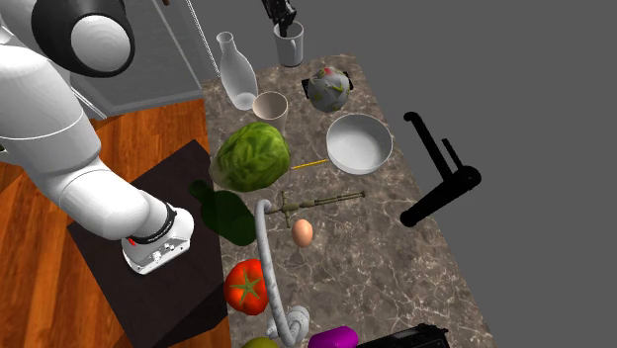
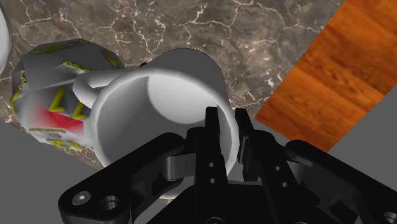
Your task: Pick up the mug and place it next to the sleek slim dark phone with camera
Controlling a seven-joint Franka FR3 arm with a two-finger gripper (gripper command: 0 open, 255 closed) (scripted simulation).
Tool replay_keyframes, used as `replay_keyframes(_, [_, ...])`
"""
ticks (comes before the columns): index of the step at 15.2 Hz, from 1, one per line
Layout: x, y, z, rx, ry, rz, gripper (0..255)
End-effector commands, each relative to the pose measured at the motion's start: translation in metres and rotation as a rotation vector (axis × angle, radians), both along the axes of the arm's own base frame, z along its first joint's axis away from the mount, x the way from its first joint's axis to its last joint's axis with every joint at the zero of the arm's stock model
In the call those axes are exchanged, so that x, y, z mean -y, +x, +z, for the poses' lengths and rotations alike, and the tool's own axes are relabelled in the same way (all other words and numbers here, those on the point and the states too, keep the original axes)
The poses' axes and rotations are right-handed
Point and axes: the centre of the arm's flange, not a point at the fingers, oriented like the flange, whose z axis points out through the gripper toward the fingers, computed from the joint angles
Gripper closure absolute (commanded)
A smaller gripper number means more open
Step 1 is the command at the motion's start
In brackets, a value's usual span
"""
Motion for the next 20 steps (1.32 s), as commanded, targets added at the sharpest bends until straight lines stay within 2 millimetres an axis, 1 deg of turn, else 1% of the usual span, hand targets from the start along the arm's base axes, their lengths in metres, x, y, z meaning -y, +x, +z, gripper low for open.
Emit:
replay_keyframes(1, [0.001, 0.000, -0.010, 0.001, 0.000, 0.000, 255])
replay_keyframes(18, [0.001, 0.000, -0.100, 0.001, 0.000, 0.000, 255])
replay_keyframes(19, [0.001, 0.000, -0.105, 0.001, 0.000, 0.000, 255])
replay_keyframes(20, [0.001, 0.000, -0.105, 0.001, 0.000, 0.000, 255])
